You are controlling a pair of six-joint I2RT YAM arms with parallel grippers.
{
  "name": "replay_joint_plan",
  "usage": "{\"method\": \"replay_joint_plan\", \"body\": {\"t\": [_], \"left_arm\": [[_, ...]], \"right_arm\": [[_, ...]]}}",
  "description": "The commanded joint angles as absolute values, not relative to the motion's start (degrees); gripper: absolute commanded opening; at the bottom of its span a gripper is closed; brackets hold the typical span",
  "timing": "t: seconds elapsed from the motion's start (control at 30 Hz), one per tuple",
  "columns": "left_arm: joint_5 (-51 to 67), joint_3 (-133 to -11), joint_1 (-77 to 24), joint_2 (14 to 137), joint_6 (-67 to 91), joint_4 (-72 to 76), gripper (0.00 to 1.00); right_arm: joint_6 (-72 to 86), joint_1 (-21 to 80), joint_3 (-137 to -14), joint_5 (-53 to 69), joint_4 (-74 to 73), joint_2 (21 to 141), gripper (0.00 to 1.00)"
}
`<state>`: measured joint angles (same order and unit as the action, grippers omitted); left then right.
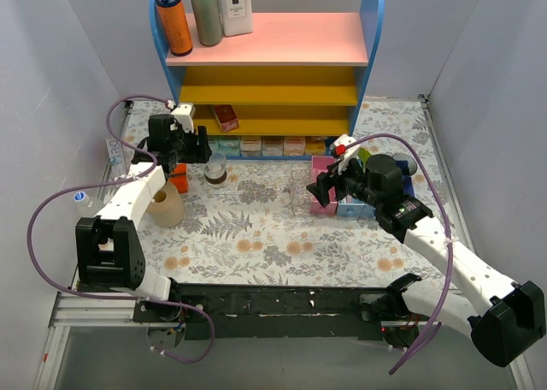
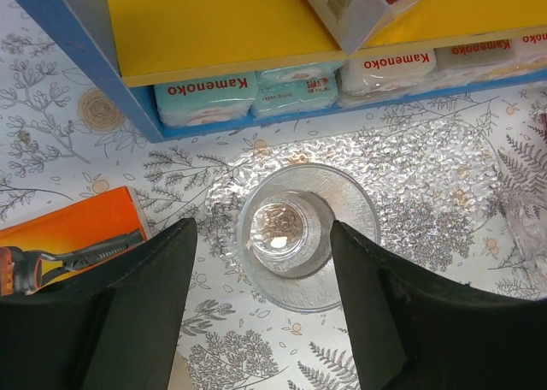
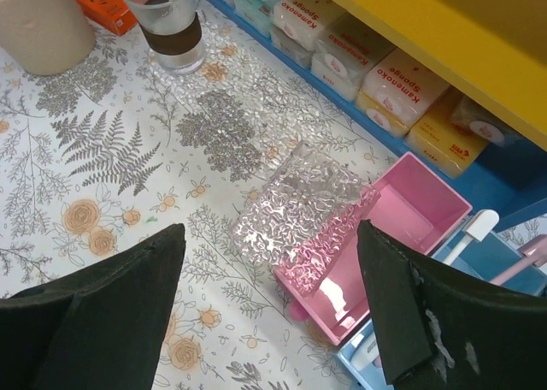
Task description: Prepare toiletry sets of a toothbrush and toothpaste on the tray
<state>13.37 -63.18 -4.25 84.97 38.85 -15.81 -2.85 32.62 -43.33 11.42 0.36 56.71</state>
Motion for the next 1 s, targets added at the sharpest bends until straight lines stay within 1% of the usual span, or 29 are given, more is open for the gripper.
{"method": "replay_joint_plan", "body": {"t": [0.0,0.1,0.23,0.33,0.43,0.5,0.53,0.63,0.73,0.8,0.97], "left_arm": [[10.9,-62.0,-4.2,79.5,38.6,-12.9,0.64],[10.5,-60.5,-4.4,77.2,38.5,-11.5,0.64],[10.0,-59.3,-5.9,74.5,37.4,-9.8,0.64],[10.3,-57.8,-7.6,71.6,36.8,-7.7,0.64],[10.1,-56.0,-9.8,69.6,35.9,-5.6,0.65],[10.5,-55.2,-11.0,68.4,35.9,-5.0,0.65],[10.6,-55.1,-12.1,68.3,35.9,-4.7,0.65],[10.7,-55.4,-14.0,68.3,35.7,-4.8,0.65],[10.2,-55.5,-14.9,68.3,35.7,-5.1,0.65],[10.2,-55.5,-15.0,68.2,35.6,-5.3,0.65],[9.7,-55.5,-15.1,67.5,35.4,-5.7,0.65]], "right_arm": [[-1.6,32.4,-46.1,9.4,0.1,55.5,0.88],[-0.9,32.5,-47.1,8.7,-3.2,56.2,0.86],[-0.6,32.8,-48.8,8.3,-6.4,57.4,0.8],[-0.4,33.1,-49.1,7.0,-7.2,57.8,0.78],[4.1,34.4,-49.1,5.5,-7.8,57.2,0.76],[6.8,35.8,-48.1,2.1,-7.4,56.1,0.75],[7.8,37.9,-47.5,-1.5,-6.9,55.6,0.75],[12.6,42.9,-44.4,-7.4,-3.9,53.9,0.75],[18.0,46.7,-40.9,-10.8,-0.5,53.5,0.73],[22.3,48.3,-39.4,-11.7,2.1,54.1,0.72],[27.2,52.7,-33.5,-13.1,10.5,55.4,0.7]]}}
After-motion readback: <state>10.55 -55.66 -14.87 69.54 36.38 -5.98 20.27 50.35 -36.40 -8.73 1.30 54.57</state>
